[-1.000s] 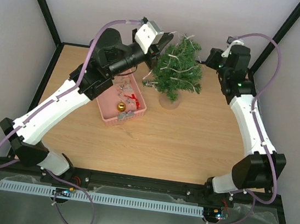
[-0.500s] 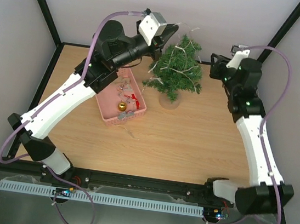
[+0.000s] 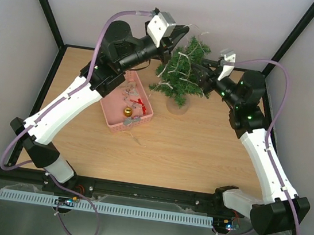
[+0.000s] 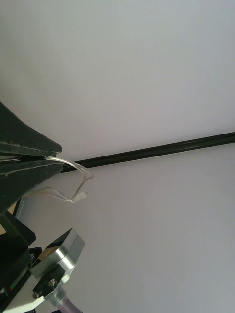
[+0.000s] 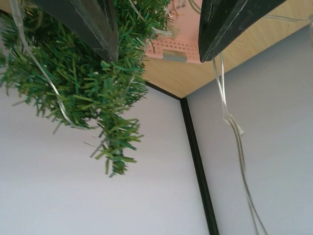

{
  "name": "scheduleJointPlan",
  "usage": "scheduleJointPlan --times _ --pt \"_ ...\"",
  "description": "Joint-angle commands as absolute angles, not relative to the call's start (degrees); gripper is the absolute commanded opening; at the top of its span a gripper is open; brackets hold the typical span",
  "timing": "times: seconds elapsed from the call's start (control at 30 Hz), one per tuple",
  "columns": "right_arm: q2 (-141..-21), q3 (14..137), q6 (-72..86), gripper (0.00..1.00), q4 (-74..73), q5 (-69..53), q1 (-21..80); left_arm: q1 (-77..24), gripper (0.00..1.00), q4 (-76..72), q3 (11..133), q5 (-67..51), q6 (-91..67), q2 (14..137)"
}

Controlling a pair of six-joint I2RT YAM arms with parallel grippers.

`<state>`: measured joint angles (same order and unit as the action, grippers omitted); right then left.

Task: Decorate the small christmas tree
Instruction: Wrap the decoration item around the Christmas tree.

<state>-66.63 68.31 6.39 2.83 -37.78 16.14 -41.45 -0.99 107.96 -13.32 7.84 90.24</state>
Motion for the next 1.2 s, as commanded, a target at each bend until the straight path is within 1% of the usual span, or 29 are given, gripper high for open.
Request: scheduleJointPlan --times 0.0,0.1,0.2,0.4,0.5,0.67,0.8,1.0,1.07,1.1,1.17 --pt "-66.4 68.5 3.8 0.44 6.8 -41.4 16.8 -41.2 0.02 -3.7 109.8 -14.1 7.1 90.6" --pt "-67.0 69.0 3.3 0.44 6.0 -41.8 16.9 -41.2 0.03 -3.8 109.9 -14.1 7.0 90.7" --pt "-67.4 70.5 1.4 0.44 1.3 -41.9 17.1 -41.2 0.03 -3.6 109.7 -14.2 6.6 90.8" --pt "-64.0 69.3 -1.2 0.44 -3.8 -38.3 17.1 -41.2 0.02 -3.7 109.6 -14.4 6.1 91.2" --pt "-63.1 69.8 -2.1 0.45 -6.0 -39.0 17.1 -41.3 0.02 -3.7 109.3 -14.7 6.1 91.1" --pt "-64.5 70.1 -1.8 0.47 -5.2 -41.4 17.3 -41.4 0.02 -4.8 108.0 -14.6 5.9 90.5" --pt "-66.1 72.0 -2.6 0.49 -6.3 -40.6 17.4 -41.5 0.02 -4.8 107.6 -14.7 5.9 90.4" --pt "-67.8 72.3 -1.7 0.49 -2.1 -37.9 17.5 -41.5 0.02 -5.6 106.2 -15.0 5.7 89.4" --pt "-69.2 73.4 -1.2 0.47 -2.2 -38.4 17.5 -41.4 0.02 -5.8 105.9 -15.2 5.5 89.2" --pt "-69.7 73.8 -1.0 0.43 -2.2 -38.1 17.5 -41.5 0.02 -6.0 105.8 -15.3 5.4 89.2" --pt "-69.7 74.4 -0.9 0.26 -2.2 -35.9 17.5 -41.4 0.02 -6.2 105.6 -15.2 5.3 89.2"
